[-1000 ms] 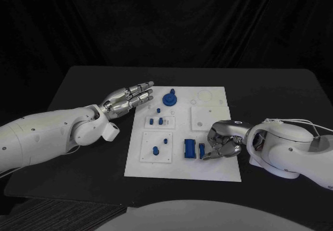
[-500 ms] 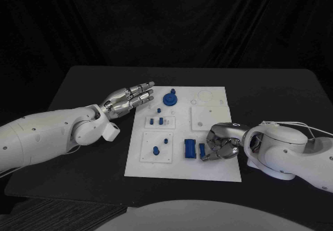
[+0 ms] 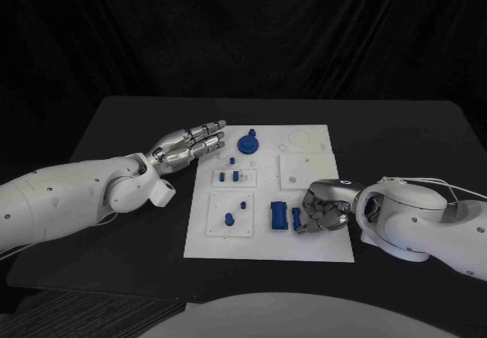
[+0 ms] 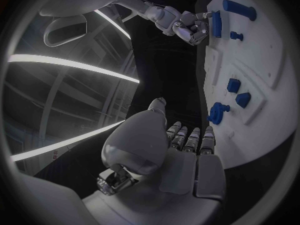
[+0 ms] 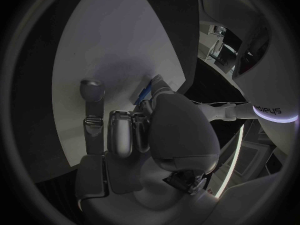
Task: Assemble the parts on the task board
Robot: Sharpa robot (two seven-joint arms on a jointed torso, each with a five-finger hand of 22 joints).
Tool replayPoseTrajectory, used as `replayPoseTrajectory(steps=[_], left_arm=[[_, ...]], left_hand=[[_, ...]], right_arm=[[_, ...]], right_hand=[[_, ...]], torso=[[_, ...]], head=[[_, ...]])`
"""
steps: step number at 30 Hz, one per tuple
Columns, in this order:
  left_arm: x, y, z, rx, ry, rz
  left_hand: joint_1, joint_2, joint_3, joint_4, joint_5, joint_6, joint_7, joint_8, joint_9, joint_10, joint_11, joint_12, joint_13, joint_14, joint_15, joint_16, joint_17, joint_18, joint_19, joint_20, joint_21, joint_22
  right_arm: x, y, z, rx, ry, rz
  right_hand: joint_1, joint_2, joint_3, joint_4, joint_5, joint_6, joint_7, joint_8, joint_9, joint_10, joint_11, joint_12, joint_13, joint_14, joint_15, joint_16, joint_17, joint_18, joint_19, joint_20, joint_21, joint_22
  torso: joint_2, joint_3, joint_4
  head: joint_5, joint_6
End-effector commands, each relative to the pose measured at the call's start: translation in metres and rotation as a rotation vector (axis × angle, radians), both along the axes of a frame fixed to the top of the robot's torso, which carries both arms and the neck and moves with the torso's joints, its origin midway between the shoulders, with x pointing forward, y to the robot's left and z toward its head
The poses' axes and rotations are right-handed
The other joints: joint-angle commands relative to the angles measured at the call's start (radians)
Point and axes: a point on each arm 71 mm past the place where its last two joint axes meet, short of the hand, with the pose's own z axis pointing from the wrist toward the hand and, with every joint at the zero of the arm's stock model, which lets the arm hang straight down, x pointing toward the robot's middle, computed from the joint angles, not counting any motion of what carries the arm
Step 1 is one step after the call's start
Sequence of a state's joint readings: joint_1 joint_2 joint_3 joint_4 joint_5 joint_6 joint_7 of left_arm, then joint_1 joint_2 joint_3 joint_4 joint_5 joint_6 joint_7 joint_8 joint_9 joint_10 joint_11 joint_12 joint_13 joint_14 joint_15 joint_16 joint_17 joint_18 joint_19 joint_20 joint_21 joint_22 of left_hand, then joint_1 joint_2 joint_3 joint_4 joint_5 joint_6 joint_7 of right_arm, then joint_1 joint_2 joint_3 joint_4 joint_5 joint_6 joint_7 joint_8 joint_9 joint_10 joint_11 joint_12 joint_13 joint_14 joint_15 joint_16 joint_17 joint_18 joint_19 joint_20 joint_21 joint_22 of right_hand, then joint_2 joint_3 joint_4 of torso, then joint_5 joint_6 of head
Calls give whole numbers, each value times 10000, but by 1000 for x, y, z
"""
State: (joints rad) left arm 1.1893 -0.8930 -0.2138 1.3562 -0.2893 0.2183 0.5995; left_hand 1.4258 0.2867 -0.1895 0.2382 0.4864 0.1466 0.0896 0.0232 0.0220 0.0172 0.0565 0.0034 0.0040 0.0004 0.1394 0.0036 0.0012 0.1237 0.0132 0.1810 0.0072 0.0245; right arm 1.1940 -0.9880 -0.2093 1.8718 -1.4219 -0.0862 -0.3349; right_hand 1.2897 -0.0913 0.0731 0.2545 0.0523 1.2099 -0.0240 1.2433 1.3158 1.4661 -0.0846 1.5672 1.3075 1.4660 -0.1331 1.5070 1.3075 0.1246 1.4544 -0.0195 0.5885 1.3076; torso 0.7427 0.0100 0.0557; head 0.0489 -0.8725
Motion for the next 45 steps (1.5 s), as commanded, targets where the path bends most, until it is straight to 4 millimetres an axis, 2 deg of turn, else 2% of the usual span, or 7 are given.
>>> replayPoseTrajectory(steps=[1,10,17,35,42,44,45], left_arm=[[-1,-2,0,-90,45,-135],[-1,-2,0,-63,90,-159],[-1,-2,-1,-52,113,-173],[-2,1,1,-103,-58,2],[-2,5,3,-194,-372,288],[-3,7,4,-220,-452,363],[-4,8,5,-230,-496,412]], left_hand=[[149,15,97,-41,79,27,34,22,12,-18,83,23,16,7,77,-27,-6,-131,2,58,44,7],[338,3,400,-301,172,30,49,22,13,-15,98,23,17,13,94,-23,-3,-143,7,65,46,5],[454,-37,728,-622,442,48,62,26,16,-14,107,24,17,14,100,-22,-2,-149,14,65,49,6],[441,-86,818,-725,528,108,65,39,25,-5,111,27,20,9,68,-26,-5,-142,26,41,57,19],[-207,-251,313,23,128,323,33,83,45,49,146,42,34,-4,-233,-36,-12,-18,7,-147,44,-15],[-225,-250,270,98,78,345,30,87,47,56,150,44,35,-4,-250,-36,-12,-14,6,-146,43,-17],[-304,-247,141,366,-99,387,30,93,49,62,148,45,36,-4,-287,-36,-12,13,-1,-163,39,-27]], right_arm=[[1,-3,-3,-184,302,-451],[0,-3,-11,-538,1380,-860],[-3,-2,-16,-805,1863,-780],[-8,-12,7,1243,1246,-563],[8,-25,53,3746,276,-1175],[14,-29,64,4527,56,-1517],[17,-32,70,4971,-45,-1723]], right_hand=[[84,201,-34,-117,-35,79,1,49,1389,1047,-68,36,2633,781,-62,59,1307,161,-55,-34,18,571],[593,408,-346,-696,-36,169,-27,169,1416,1047,-49,36,2633,805,-69,117,1444,147,-59,-40,88,640],[855,240,-710,-1095,-37,16,-3,62,1374,1047,-11,36,2633,811,-63,137,1500,162,-119,-34,-45,655],[654,81,-1440,-1093,-29,-1419,180,-1159,947,1047,62,36,2633,761,65,94,1440,272,-403,82,-982,513],[-216,28,-1956,100,-23,-2242,187,-2375,371,1047,169,36,2633,463,178,-397,543,465,-822,200,-2574,178],[-646,358,-2329,330,-34,-2817,247,-3297,-121,1047,238,36,2633,145,253,-1028,-413,573,-1141,295,-3595,-161],[-1302,871,-2608,302,149,-3693,384,-4866,-1098,794,388,-229,2445,-319,414,-1834,-1435,549,-1533,446,-4013,-439]], torso=[[-9,-5,-4],[-2,-6,6],[-2,-1,8],[-10,6,-1],[-12,-3,-2],[-27,4,-8],[-51,4,-16]], head=[[14,-1],[-3,-1],[-5,-1],[7,-1],[-40,-1],[-39,-1],[-37,-1]])
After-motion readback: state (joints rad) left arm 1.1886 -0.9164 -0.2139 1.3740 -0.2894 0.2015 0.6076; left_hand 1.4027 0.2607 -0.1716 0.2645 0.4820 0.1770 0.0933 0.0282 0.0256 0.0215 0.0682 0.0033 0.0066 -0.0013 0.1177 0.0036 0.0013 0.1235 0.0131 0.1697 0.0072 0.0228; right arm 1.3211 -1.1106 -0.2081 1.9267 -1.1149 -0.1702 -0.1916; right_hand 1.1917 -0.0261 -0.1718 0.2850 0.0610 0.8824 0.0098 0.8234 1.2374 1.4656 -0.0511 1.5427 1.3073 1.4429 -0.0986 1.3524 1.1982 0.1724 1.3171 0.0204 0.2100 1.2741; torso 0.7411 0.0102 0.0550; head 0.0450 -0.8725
